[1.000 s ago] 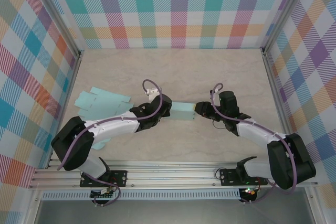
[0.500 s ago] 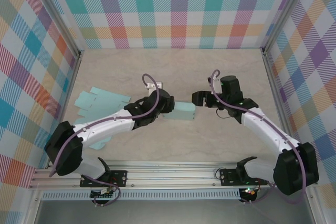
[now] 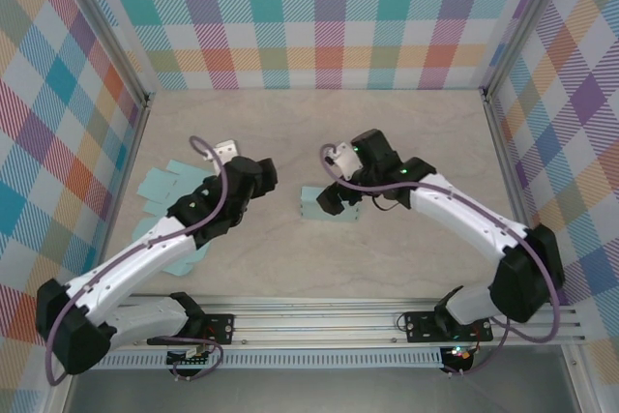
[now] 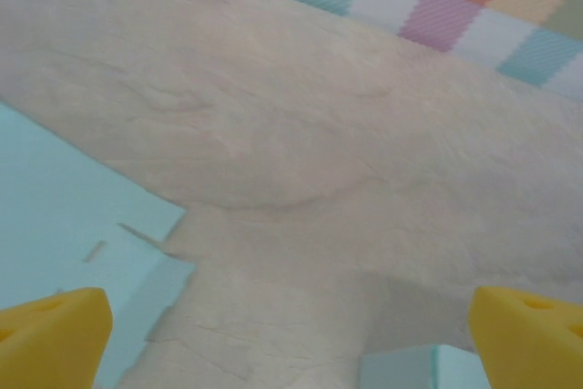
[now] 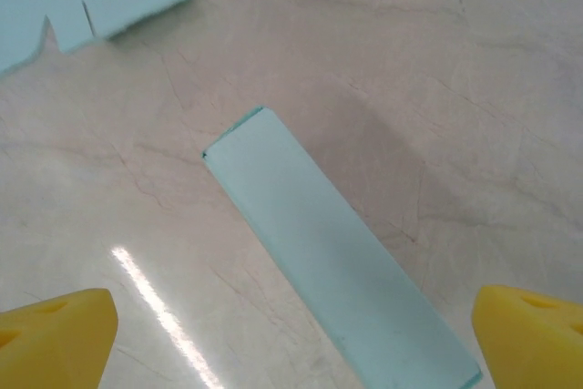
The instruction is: Fold the paper box
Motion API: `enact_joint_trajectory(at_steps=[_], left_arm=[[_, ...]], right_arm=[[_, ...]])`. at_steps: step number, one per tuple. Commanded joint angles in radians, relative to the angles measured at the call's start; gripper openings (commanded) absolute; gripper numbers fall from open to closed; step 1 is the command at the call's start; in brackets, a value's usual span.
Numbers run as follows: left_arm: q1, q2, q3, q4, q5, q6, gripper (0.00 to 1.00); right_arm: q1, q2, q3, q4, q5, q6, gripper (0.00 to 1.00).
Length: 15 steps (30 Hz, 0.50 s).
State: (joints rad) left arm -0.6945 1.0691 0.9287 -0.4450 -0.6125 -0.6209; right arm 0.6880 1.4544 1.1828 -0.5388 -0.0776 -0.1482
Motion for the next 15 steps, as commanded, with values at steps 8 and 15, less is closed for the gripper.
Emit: enact_joint_trajectory(at_steps=[8,15], left_arm=[[0.084,-0.247,-0.151,-0.103,-0.062,-0.079,1.00],[0.098,-0.265,-0.159,-0.133,-0.059,-0.076,1.00]], right_arm=[[0.042,0.232,0.160,-0.126,0.131,-0.301,1.00],[0.042,0.333,0.207,-0.165,0.150,-0.359,1.00]])
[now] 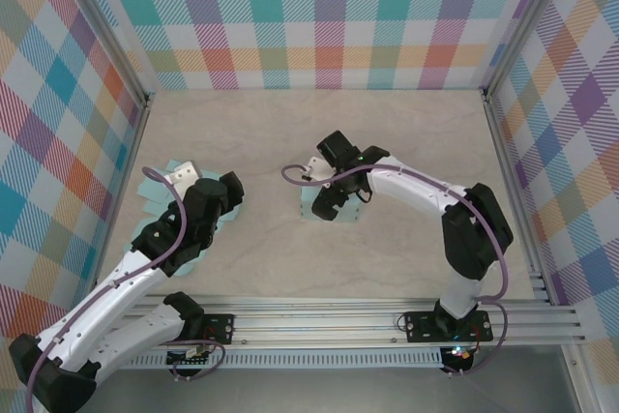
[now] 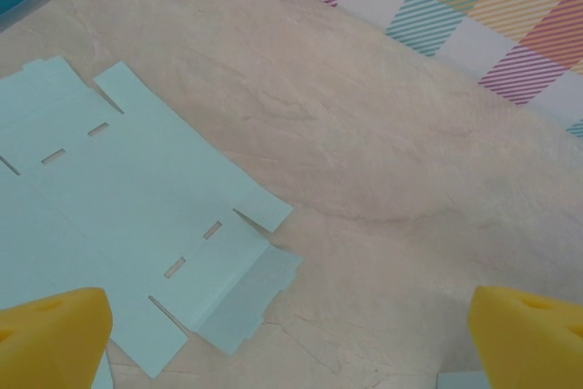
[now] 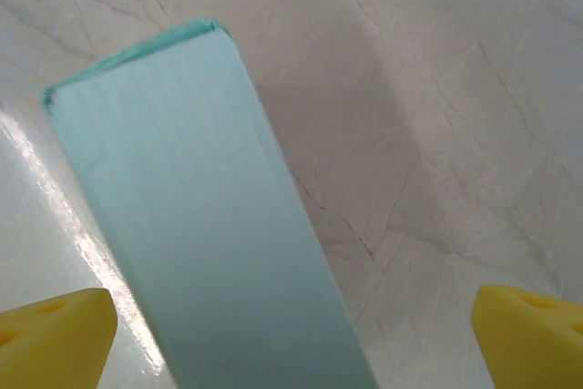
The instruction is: Fold the paper box
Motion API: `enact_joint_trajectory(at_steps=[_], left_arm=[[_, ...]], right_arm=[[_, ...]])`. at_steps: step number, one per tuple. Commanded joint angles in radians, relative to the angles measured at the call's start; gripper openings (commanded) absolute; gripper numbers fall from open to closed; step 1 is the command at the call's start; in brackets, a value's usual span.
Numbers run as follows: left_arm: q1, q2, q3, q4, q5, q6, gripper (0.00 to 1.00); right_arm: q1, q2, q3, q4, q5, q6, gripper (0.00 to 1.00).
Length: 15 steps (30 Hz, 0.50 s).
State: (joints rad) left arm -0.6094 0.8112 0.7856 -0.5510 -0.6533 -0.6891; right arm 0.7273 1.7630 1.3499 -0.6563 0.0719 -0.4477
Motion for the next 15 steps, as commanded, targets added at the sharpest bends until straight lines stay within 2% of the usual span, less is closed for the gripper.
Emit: enact_joint_trajectory(at_steps=[1,3,7,11,15], left_arm=[[0.014,-0.007,-0.017,-0.027,-0.018,-0.008,1.00],[0.016,-0.008,-0.017,-0.027,-0.020,-0.009,1.00],[0.023,-0.011,-0.019,-0.028,-0.021,-0.005,1.00],[0.028,-0.008,-0.022,-0.027,-0.022,-0.004,1.00],[0.031,0.003,-0.028,-0.020,-0.014,-0.002,1.00]], right_arm=[[0.003,0.031,0.043,-0.052,-0.005,-0.058,1.00],[0.003,0.047,0.051,-0.058,-0.006,-0.050,0.96],[0.003,0.062,0.052,-0.063,0.018,-0.034,0.80],[0.004,0.051,0.045,-0.056,0.062,-0.020,0.49],[0.004,0.042,0.025,-0.023,0.170,-0.007,0.41]])
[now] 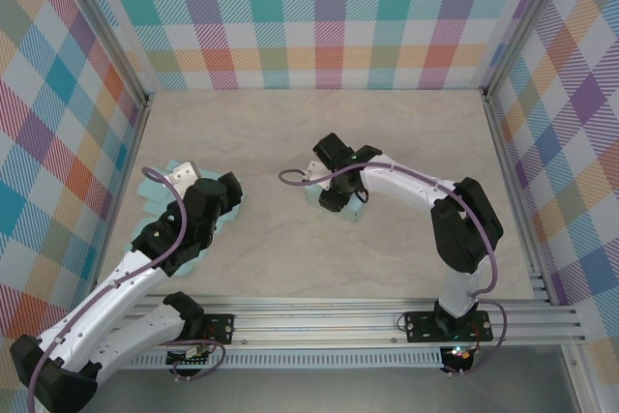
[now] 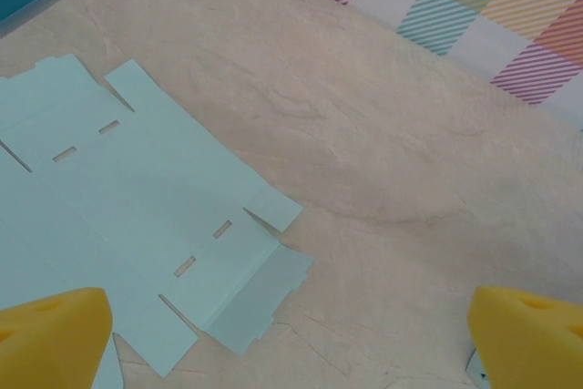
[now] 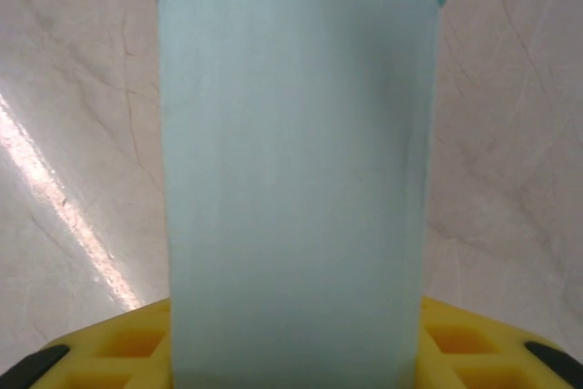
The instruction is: Fold the paper box
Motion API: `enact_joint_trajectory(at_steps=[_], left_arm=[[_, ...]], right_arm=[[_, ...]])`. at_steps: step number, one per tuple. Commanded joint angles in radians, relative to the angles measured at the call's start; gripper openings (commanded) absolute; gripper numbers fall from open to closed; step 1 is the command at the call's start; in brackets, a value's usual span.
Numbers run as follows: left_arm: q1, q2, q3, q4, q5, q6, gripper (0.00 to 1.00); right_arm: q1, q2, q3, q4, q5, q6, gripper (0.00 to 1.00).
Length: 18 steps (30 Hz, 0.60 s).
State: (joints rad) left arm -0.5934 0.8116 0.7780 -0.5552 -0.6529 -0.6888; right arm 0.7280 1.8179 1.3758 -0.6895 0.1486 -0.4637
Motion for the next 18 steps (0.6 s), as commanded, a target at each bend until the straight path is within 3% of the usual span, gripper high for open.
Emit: enact_joint_trajectory(at_steps=[1,6,11,18], left_arm=[[0.017,0.008,-0.021,-0.015,-0.014,-0.002,1.00],[0.024,0.056,-0.012,-0.017,-0.004,0.001,1.00],[0.047,0.098,-0.008,-0.002,0.038,-0.005,1.00],[0.112,0.150,-0.020,0.043,0.149,-0.002,1.00]], right_arm=[[0.004,-0.012,-0.007,0.020,0.134,0.013,0.40],[-0.030,0.040,0.014,0.032,0.398,0.046,0.39],[-0.145,0.085,0.060,0.043,0.552,0.135,0.40],[-0.265,0.175,0.098,0.131,0.712,0.137,0.44]])
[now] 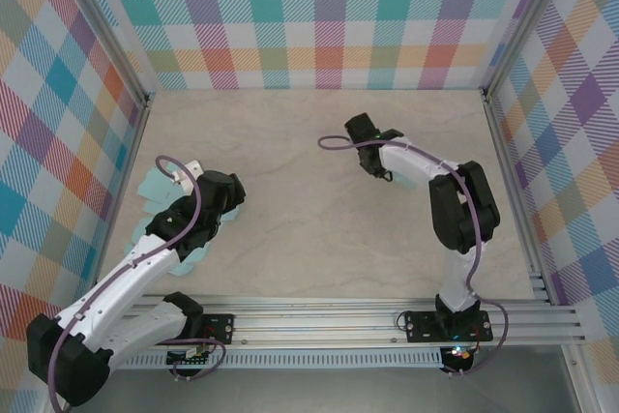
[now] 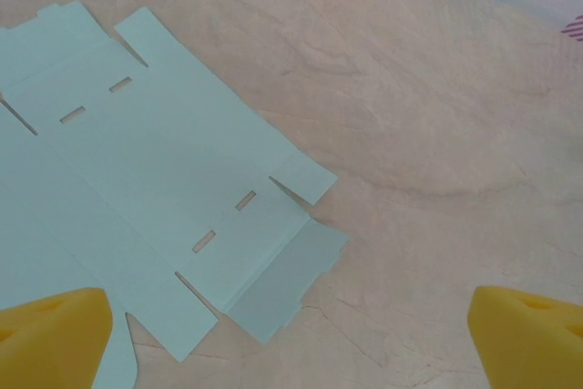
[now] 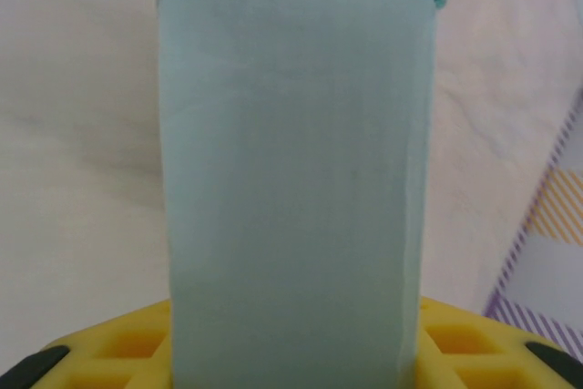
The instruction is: Fold the paper box
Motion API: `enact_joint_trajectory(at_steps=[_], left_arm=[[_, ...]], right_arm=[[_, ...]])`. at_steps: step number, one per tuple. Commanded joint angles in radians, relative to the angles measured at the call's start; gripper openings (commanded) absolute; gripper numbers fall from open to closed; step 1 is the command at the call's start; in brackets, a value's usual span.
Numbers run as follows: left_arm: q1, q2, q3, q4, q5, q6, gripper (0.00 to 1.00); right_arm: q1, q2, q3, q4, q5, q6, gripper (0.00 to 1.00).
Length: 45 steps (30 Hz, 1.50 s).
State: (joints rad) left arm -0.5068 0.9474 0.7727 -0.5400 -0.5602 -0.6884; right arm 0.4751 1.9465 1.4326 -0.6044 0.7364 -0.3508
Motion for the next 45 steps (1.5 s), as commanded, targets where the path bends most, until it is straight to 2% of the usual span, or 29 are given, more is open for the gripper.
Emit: enact_joint_trajectory(at_steps=[1,8,11,14,20,23,25,29,30,33,36,38,45], left_arm=[[0.029,0.020,-0.015,0.032,0.067,-0.003,1.00],[0.042,0.036,-0.018,0.048,0.087,0.001,1.00],[0.046,0.039,-0.018,0.045,0.083,0.002,1.00],[0.048,0.040,-0.015,0.042,0.075,0.007,1.00],[0.056,0.065,0.002,0.040,0.058,0.020,1.00],[0.062,0.079,0.016,0.037,0.047,0.032,1.00],[0.068,0.088,0.017,0.046,0.041,0.045,1.00],[0.116,0.108,0.007,0.049,0.069,0.044,1.00],[0.129,0.111,0.002,0.054,0.087,0.044,1.00],[0.156,0.111,-0.017,0.059,0.098,0.030,1.00],[0.162,0.095,-0.038,0.058,0.078,0.014,1.00],[0.165,0.081,-0.052,0.060,0.069,0.007,1.00],[0.165,0.040,-0.069,0.037,0.031,-0.006,1.00]], right_arm=[[-0.019,0.066,0.047,0.055,0.145,0.021,0.44],[-0.025,0.175,0.082,0.101,0.199,0.008,0.48],[-0.021,0.202,0.092,0.078,0.201,0.042,0.56],[-0.011,0.192,0.078,0.070,0.195,0.074,0.67],[0.031,0.133,0.051,0.042,0.122,0.131,0.87],[0.062,0.086,0.046,0.011,0.062,0.170,0.92],[0.080,0.045,0.060,-0.038,-0.019,0.235,0.92],[0.091,-0.079,0.045,-0.044,-0.394,0.475,0.88],[0.091,-0.115,0.014,0.000,-0.520,0.543,0.86],[0.091,-0.155,-0.067,0.150,-0.797,0.743,0.80],[0.103,-0.131,-0.109,0.292,-0.992,0.926,0.75],[0.133,-0.094,-0.106,0.346,-1.038,1.005,0.72],[0.280,0.071,0.041,0.368,-1.057,1.116,0.69]])
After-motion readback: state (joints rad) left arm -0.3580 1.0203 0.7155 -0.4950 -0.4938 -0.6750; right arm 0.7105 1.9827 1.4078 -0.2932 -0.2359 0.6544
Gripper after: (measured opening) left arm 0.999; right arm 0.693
